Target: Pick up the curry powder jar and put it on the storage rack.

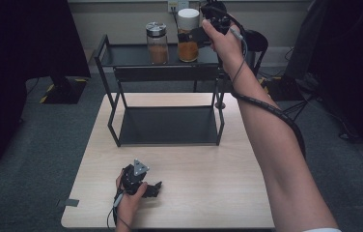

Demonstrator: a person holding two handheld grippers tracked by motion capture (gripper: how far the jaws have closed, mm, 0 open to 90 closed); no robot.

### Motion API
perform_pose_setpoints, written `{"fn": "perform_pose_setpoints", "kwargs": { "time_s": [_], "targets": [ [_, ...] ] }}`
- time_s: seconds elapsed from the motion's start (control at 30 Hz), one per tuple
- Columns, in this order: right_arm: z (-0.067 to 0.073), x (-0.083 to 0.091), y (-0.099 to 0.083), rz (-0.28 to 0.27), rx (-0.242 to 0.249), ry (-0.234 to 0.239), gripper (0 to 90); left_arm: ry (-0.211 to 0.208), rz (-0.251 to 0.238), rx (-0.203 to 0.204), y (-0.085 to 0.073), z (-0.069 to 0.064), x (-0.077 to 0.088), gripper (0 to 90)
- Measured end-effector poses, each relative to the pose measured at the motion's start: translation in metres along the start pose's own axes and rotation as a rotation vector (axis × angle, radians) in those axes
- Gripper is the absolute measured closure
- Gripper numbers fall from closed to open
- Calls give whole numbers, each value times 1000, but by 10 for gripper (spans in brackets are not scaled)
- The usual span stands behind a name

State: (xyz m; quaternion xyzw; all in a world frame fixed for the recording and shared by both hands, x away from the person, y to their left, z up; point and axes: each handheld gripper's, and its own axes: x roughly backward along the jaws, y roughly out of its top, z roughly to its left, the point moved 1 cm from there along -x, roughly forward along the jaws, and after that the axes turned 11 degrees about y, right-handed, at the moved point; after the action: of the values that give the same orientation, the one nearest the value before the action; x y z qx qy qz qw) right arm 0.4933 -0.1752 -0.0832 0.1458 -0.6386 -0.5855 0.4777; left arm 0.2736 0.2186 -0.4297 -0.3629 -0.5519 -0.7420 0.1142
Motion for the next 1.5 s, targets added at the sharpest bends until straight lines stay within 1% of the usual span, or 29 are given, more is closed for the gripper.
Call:
{"fn": "perform_pose_setpoints", "kwargs": {
  "time_s": [0.2,0.3,0.43,0.67,0.7,0.8,0.9,1.1,1.33,1.43,1.5],
  "targets": [
    [6,3,-8,9,-4,-6,6,0,0,0,0,0,0,0],
    [9,8,-13,-4,-3,-9,4,0,0,0,0,0,0,0],
    [14,15,-16,-7,4,-13,5,0,0,0,0,0,0,0],
    [23,23,-23,-11,14,-36,4,0,0,0,0,0,0,0],
    [24,25,-25,-13,9,-34,5,0,0,0,0,0,0,0],
    [27,26,-30,-15,3,-35,5,0,0,0,0,0,0,0],
    [34,26,-34,-15,16,-48,6,0,0,0,0,0,0,0],
    [43,29,-36,-19,16,-48,9,0,0,0,0,0,0,0],
    [58,33,-37,-23,37,-37,9,0,0,0,0,0,0,0],
    [62,34,-39,-18,46,-38,10,0,0,0,0,0,0,0],
    [62,34,-42,-19,44,-34,10,0,0,0,0,0,0,0]
  ]
}}
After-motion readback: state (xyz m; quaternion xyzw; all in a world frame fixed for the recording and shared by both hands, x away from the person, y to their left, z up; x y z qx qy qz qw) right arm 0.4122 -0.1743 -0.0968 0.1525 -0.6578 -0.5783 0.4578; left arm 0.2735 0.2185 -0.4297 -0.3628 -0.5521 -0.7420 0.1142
